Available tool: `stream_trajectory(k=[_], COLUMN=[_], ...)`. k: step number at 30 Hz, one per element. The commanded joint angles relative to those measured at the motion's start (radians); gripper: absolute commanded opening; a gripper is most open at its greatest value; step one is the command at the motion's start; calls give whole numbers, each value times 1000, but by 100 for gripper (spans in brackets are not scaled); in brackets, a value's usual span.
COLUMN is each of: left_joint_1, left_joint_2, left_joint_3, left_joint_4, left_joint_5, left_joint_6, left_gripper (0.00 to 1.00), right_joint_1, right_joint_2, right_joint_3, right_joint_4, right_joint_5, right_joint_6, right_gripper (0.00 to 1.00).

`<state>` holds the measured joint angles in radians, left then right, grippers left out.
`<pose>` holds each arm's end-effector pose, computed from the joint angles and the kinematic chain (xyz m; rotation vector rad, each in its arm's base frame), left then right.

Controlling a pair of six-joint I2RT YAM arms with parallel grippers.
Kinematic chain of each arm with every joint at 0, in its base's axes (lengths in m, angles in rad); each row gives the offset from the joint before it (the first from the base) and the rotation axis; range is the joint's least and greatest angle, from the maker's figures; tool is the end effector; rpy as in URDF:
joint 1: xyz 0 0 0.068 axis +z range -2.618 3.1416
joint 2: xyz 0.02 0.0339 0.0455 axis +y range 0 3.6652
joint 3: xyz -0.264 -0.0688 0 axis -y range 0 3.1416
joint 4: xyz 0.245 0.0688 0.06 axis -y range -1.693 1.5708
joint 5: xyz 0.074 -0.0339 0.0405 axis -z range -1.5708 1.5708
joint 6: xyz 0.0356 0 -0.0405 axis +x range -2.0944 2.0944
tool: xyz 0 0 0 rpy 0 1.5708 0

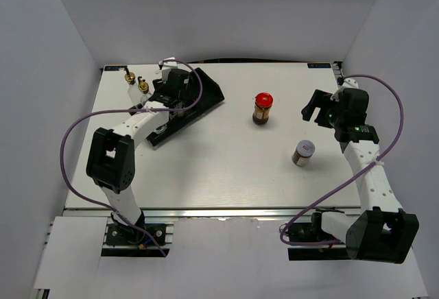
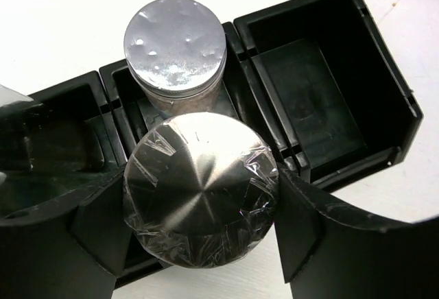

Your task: Organize the condiment bottles

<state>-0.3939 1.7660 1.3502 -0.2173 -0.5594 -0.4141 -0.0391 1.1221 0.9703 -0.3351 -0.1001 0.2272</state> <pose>0.3799 -0.1374 0.2668 -0.3232 2.0739 0.1350 0.2534 -0.0064 0.3224 0.2120 2.0513 0.2193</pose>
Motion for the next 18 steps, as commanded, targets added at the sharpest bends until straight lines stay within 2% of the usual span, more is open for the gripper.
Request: stream_trajectory(k=[1, 3, 4, 11, 15, 18], left_joint_1=[9, 9, 9, 9, 1, -29], left_joint_2=[-19, -16, -14, -52, -103, -151], left_joint_3=[55, 64, 66, 83, 78, 76], left_joint_4=[52, 41, 35, -5, 18, 35], left_joint_5=[-43, -36, -31, 48, 145, 167], left_joint_6=[-8, -5, -2, 6, 27, 58], left_gripper=[82, 90, 98, 98, 98, 98], right_joint_1=[-2, -2, -2, -2, -2, -2], right_joint_2=[4, 8, 10, 10, -10, -19], right_joint_3=[15, 16, 18, 22, 19, 16], right_joint_4=[34, 31, 31, 25, 27, 27], right_joint_5=[-1, -1, -1, -6, -10, -9], right_joint_6=[-14, -14, -14, -15, -12, -11], right_gripper=[89, 90, 89, 89, 89, 89])
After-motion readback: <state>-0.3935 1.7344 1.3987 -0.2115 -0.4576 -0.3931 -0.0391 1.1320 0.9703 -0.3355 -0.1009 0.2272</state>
